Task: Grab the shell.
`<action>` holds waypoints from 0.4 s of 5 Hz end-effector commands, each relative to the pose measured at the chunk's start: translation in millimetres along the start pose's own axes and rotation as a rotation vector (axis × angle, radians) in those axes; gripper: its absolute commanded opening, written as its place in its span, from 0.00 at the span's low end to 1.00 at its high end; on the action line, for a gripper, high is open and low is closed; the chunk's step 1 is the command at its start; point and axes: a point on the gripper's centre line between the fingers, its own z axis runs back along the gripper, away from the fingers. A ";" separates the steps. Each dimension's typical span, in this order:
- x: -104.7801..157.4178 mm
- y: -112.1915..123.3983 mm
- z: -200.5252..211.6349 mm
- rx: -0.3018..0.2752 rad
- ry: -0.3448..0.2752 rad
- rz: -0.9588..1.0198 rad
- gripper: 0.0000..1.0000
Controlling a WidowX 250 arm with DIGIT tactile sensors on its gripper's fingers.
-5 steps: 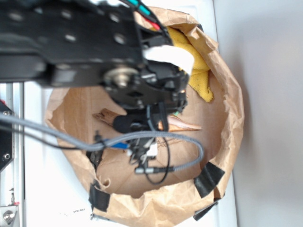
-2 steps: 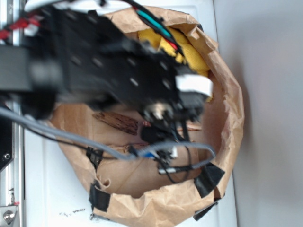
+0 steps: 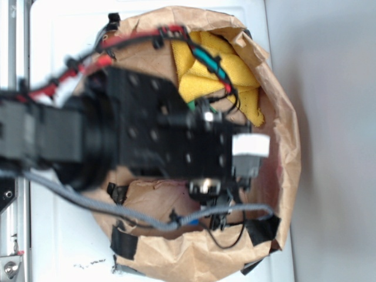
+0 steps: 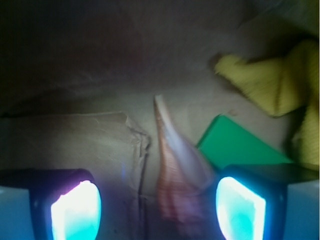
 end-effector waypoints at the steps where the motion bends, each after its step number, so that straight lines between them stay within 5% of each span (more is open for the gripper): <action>1: 16.2 -9.4 -4.9 0.040 -0.022 -0.003 1.00; 2: 16.2 5.7 -24.9 0.095 0.001 -0.015 1.00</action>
